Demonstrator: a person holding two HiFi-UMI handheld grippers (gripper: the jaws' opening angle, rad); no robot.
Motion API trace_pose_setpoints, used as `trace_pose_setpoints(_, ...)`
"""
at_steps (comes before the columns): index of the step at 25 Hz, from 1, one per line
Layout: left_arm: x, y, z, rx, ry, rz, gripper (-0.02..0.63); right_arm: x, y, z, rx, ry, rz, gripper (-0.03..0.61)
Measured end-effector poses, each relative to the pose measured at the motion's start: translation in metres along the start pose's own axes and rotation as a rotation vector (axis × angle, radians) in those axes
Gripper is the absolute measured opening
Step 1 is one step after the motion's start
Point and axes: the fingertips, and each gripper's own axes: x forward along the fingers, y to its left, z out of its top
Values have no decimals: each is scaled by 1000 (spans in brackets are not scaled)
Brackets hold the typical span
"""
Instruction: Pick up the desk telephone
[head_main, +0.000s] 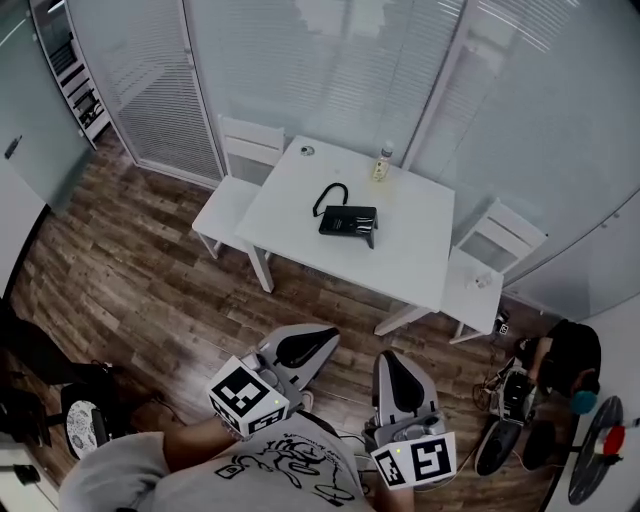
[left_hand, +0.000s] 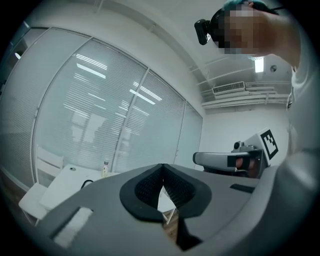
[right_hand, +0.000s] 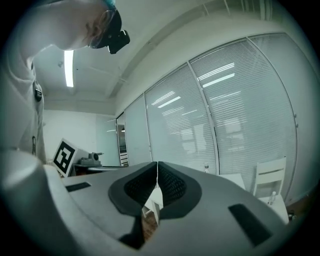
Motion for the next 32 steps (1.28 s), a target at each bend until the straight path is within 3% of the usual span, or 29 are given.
trace_pose_setpoints(10,29,50,-3,-37,14,21,3,53,-26,-8,2,36,10,6)
trace_pose_setpoints(24,55,181,39,-67,-9,9,3,204,-19,6,-37,70,49,6)
trace_pose_setpoints(32,63,242,38,-97,22,-7,3,263,-15,-6,-31,107,39,6)
